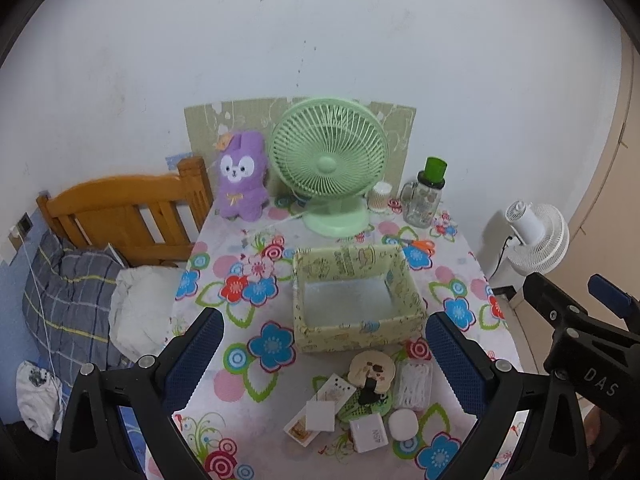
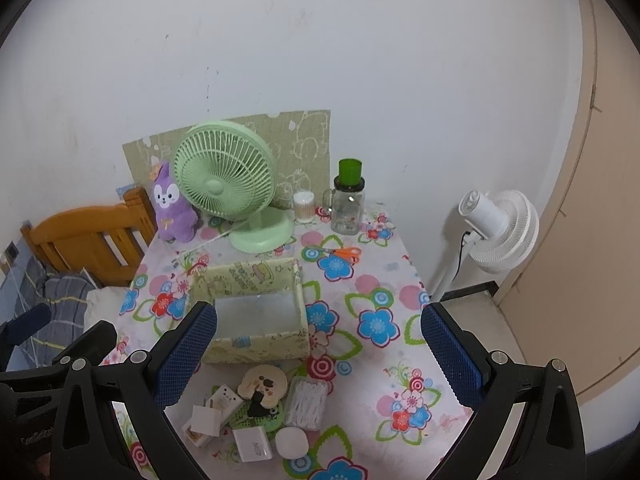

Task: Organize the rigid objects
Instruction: 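Move both tools toward the white chargers beside the cream case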

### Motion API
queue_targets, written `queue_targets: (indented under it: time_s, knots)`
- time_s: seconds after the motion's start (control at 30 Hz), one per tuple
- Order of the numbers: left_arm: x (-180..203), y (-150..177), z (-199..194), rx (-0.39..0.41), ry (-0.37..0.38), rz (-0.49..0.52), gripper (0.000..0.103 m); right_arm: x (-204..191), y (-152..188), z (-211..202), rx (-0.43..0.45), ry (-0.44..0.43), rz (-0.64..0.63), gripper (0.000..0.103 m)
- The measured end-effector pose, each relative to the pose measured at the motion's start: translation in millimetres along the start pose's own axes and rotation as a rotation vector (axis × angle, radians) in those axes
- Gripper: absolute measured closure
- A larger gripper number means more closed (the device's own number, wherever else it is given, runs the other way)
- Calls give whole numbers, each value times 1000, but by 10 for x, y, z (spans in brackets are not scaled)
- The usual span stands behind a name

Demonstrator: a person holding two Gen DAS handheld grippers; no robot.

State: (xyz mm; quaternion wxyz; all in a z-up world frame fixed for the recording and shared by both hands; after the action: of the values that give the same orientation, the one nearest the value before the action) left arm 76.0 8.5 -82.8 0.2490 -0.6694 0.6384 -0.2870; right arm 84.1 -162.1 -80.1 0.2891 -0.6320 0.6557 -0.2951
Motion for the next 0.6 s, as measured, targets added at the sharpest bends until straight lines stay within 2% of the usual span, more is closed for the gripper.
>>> queue_targets:
  time_s: [0.2, 0.47, 0.6]
  knots:
    - [-49, 102, 111, -24, 11, 5, 1, -123, 133, 83, -7, 23, -35, 0]
    - [-138, 307, 318, -73, 48, 14, 1, -147, 346, 199, -10, 12, 39, 0]
    - [-181, 410, 426, -85, 39, 46, 2, -194, 491, 278, -5, 48, 18, 0]
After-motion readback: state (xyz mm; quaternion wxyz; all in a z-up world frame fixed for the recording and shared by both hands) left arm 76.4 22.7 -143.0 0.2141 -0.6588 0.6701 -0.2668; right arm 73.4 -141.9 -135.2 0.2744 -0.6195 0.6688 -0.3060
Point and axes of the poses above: each gripper's, at about its wrist camera, not at the fingertips, and z roughly the way its jaws point, x to its right, y to its underside, the point moved 8 cm from there along z, roughly the way its jaws point, and after that the axes turned 1 degree about -z, right-handed, at the moved point
